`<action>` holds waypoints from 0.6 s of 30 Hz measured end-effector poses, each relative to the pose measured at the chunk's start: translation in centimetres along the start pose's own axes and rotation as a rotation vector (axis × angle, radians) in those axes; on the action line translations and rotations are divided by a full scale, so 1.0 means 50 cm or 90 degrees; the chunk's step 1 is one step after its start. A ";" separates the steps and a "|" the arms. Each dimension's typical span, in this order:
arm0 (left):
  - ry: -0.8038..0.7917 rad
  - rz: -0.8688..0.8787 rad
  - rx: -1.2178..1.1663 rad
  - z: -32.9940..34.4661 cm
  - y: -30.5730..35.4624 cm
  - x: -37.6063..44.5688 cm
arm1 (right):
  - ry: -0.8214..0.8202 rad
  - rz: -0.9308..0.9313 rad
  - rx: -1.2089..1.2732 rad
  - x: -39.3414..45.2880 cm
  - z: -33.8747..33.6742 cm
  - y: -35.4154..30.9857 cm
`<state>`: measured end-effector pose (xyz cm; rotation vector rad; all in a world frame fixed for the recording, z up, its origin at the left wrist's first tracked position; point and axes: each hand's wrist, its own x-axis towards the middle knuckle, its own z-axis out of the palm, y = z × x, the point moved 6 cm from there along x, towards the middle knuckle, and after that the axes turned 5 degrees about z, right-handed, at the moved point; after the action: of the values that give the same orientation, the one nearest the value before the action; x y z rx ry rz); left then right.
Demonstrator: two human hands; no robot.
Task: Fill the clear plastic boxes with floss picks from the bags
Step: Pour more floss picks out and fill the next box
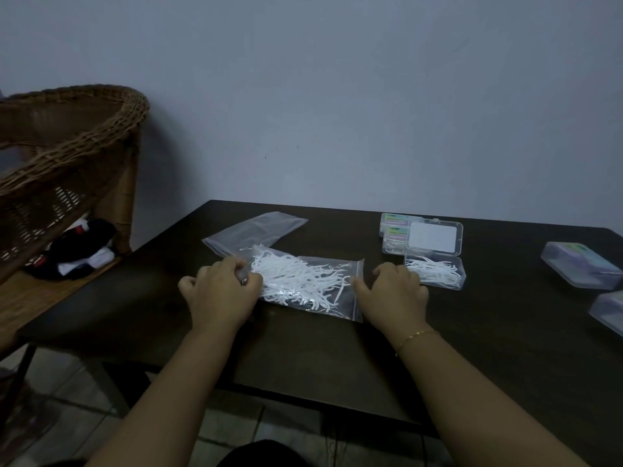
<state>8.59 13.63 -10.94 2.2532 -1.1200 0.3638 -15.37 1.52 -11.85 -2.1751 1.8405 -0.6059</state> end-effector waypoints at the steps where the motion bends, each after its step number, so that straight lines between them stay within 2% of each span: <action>1: 0.003 -0.006 0.007 -0.001 0.000 -0.001 | -0.018 0.006 -0.015 0.000 0.005 0.002; 6: 0.020 0.029 -0.017 -0.003 0.021 -0.015 | -0.064 -0.028 0.006 -0.001 0.016 -0.010; 11: -0.006 0.183 0.003 0.005 0.093 -0.048 | -0.131 -0.032 0.263 -0.003 0.017 -0.020; 16: -0.018 0.303 -0.053 0.025 0.182 -0.074 | -0.122 -0.046 0.395 -0.017 -0.003 -0.028; 18: -0.028 0.311 -0.071 0.035 0.214 -0.077 | -0.162 -0.022 0.446 -0.021 -0.004 -0.022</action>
<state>-2.30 9.94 -10.04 1.8802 -1.6711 0.4313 -14.62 2.79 -11.37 -1.7127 1.2124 -0.7888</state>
